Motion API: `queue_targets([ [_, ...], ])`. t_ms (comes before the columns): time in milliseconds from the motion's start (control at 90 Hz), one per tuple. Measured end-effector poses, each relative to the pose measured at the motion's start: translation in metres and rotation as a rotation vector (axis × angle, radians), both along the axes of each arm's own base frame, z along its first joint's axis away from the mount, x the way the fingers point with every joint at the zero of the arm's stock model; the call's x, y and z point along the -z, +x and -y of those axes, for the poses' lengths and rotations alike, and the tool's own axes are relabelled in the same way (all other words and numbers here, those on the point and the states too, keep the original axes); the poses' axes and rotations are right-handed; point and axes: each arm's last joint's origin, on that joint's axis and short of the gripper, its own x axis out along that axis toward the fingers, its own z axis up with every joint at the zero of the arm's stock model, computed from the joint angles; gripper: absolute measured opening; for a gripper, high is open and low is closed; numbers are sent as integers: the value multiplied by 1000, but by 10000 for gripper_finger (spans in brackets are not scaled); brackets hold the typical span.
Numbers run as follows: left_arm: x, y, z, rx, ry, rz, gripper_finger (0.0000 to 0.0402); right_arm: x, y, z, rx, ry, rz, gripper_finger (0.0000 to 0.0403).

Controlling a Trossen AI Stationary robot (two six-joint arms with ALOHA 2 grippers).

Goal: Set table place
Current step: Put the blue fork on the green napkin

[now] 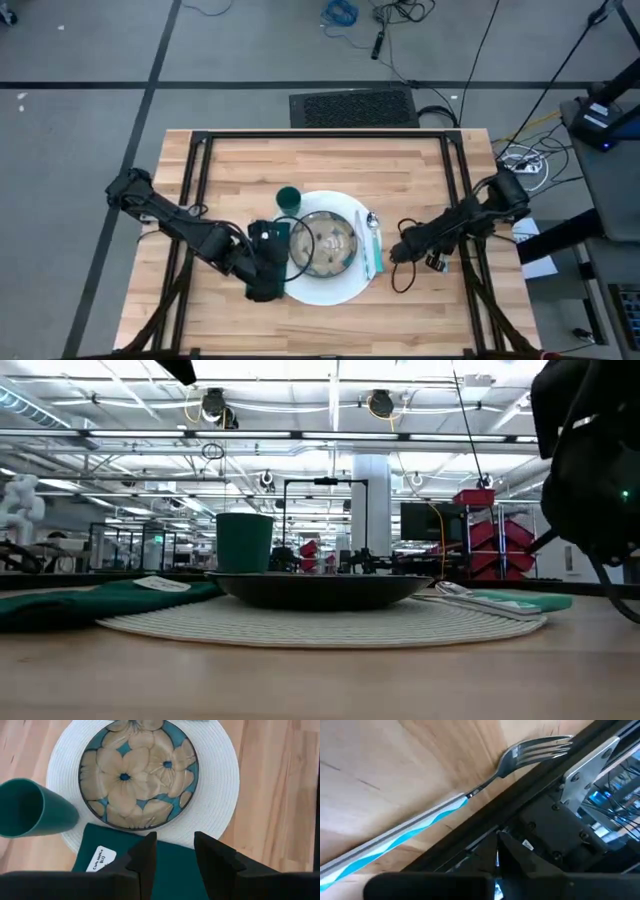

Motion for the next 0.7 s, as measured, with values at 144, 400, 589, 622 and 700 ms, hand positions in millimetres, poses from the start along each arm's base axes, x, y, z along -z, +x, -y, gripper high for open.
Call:
queue_targets([
  [144,0,1,0,-6,8,12,118,7,10,-7,37,159,127,0],
  [400,0,1,0,-7,7,14,118,23,3,-6,7,154,66,0],
  [589,-1,1,0,-7,7,13,118,20,7,-12,-31,130,101,0],
  [622,-1,1,0,-8,9,15,118,17,10,-14,-43,115,117,0],
  [700,-1,1,-2,-16,20,20,118,6,18,-20,-85,89,173,0],
])
